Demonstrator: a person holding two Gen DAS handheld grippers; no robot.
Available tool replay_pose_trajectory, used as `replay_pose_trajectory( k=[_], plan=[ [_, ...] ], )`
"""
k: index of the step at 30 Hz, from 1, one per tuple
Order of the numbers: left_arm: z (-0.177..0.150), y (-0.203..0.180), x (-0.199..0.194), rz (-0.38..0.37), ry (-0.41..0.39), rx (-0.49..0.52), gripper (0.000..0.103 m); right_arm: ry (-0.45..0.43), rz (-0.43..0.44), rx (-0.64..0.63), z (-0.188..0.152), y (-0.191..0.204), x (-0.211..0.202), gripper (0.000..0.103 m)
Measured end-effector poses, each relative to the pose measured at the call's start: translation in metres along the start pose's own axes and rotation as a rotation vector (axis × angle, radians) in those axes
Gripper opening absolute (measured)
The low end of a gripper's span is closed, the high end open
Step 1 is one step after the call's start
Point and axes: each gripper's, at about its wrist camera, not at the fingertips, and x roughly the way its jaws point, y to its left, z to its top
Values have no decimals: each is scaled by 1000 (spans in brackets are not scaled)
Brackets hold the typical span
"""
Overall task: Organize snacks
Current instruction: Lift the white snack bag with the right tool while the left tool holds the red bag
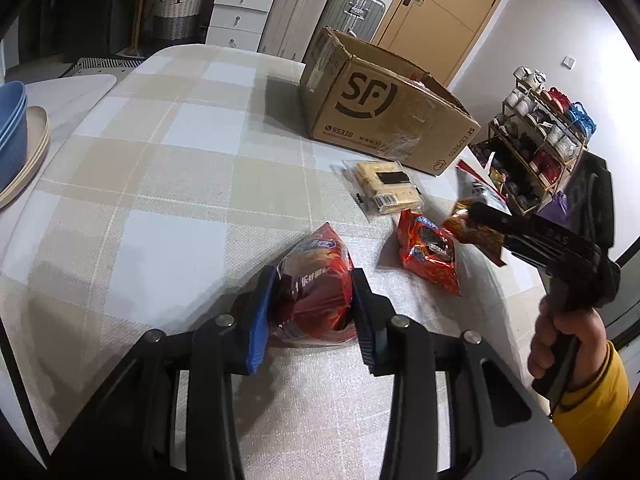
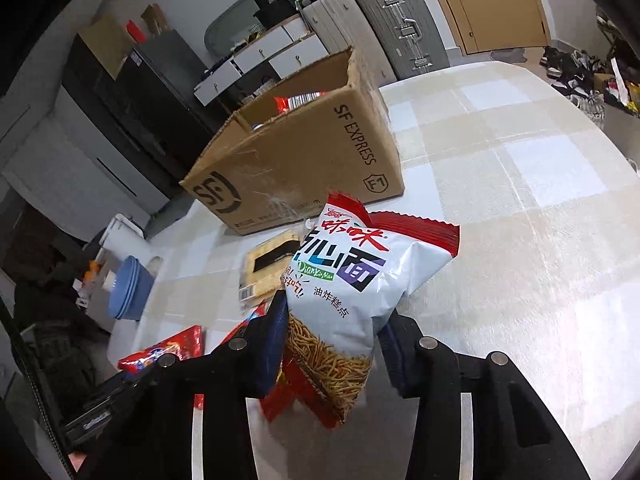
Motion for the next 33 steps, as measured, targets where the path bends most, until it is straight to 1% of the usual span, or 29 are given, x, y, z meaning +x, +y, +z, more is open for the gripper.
replay_pose_trajectory(
  k=[5, 10, 12, 15, 17, 22, 27, 33],
  plan=[
    [0, 0, -4, 24, 3, -3, 32, -36, 45, -8, -7, 5, -27, 42],
    [-3, -1, -15, 39, -8, -5, 30, -66, 103, -54, -18, 24, -55, 42],
    [-5, -3, -20, 38, -11, 0, 30, -86, 129, -87, -25, 35, -67, 42],
    [-9, -6, -24, 35, -9, 3, 30, -101, 146, -141, -35, 51, -80, 42],
    [-11, -7, -26, 26, -4, -2, 29, -103, 173, -154, -43, 58, -88, 42],
    [-18, -12, -35, 7, 0, 1, 29, -108, 204, -190, -62, 73, -105, 42],
    [-23, -19, -49, -8, -6, 11, 29, -110, 187, -254, -79, 83, -111, 42],
    [-34, -29, -65, -32, -9, 25, 29, -91, 177, -235, -96, 70, -112, 42]
  ],
)
